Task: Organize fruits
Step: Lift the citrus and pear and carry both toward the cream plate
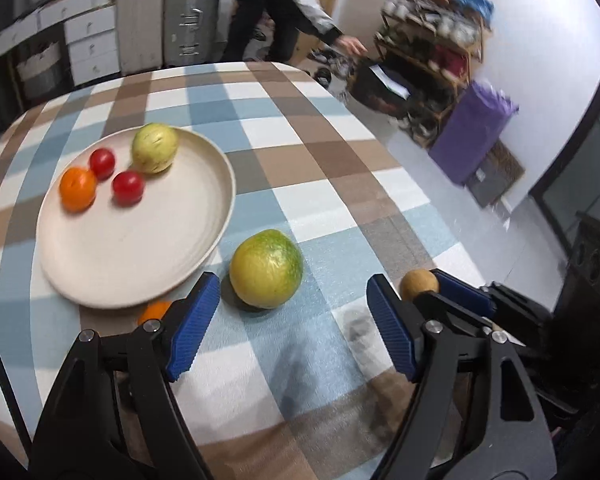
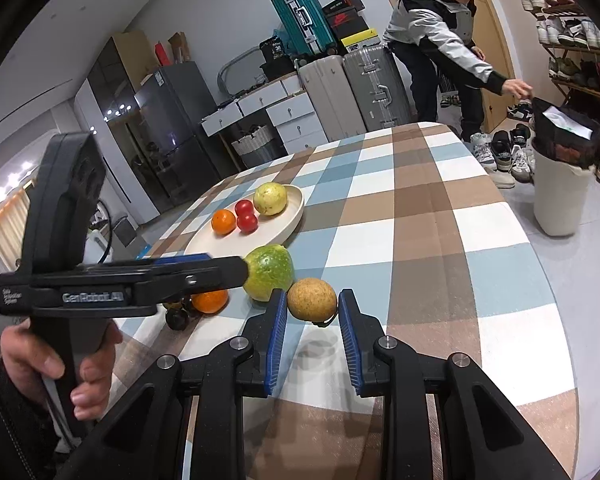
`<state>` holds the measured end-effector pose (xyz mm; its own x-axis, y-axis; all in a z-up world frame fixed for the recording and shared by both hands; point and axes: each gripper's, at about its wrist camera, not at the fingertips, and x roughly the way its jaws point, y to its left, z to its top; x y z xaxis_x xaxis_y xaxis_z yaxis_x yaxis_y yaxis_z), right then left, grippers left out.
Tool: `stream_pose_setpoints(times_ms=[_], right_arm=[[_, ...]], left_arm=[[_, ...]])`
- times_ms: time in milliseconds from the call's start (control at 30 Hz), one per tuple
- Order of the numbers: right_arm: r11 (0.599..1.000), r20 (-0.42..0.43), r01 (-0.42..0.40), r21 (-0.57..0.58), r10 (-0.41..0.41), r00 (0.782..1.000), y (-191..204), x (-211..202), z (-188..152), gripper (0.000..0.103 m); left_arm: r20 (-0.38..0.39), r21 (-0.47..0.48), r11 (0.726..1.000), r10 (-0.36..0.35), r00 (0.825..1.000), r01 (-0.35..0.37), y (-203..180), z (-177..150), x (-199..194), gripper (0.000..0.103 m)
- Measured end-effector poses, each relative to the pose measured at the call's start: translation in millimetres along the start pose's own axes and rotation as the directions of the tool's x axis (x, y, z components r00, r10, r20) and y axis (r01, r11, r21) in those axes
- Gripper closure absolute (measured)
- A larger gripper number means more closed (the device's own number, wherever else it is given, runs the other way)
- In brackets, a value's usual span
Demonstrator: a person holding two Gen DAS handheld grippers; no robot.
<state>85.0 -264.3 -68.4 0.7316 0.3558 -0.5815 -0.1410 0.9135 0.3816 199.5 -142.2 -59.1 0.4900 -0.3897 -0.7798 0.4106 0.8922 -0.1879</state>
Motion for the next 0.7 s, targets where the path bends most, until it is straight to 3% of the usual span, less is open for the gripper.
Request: stream_pose_setpoints(times_ms=[233,333,467,700], right_arm=[[1.0,0.008,0.0,0.029,0.0,1.0,-8.8,-4.1,-4.5,0.076],[0.999,0.011,-0.004,0.039,0.003,1.0,-11.3,-4.9,-5.6,0.076],[0.999,0.018,-0.008,0.041,0.007,1.0,-11.6,-5.3,-5.7,0.076],[0.998,0.029,-0.015,0.053,0.014,0.999,-13.8,-8.5,-7.4,0.076]], left_arm=[[-0.058,0.115,0.993,0.04,0.998,-0.033,-16.3,16.8,35.7,0.034],[-0.047,0.178,0.981,0.087,0.995,-0.077,-24.8,20.4,45.1,0.034],[-0.076,0.189,0.979,0.095,0.993,-0.079,-23.9,24.6,56.9,0.037],[-0.136,0.205,0.975,0.111,0.984,-0.082,-18.0,24.1,80.6,0.053]])
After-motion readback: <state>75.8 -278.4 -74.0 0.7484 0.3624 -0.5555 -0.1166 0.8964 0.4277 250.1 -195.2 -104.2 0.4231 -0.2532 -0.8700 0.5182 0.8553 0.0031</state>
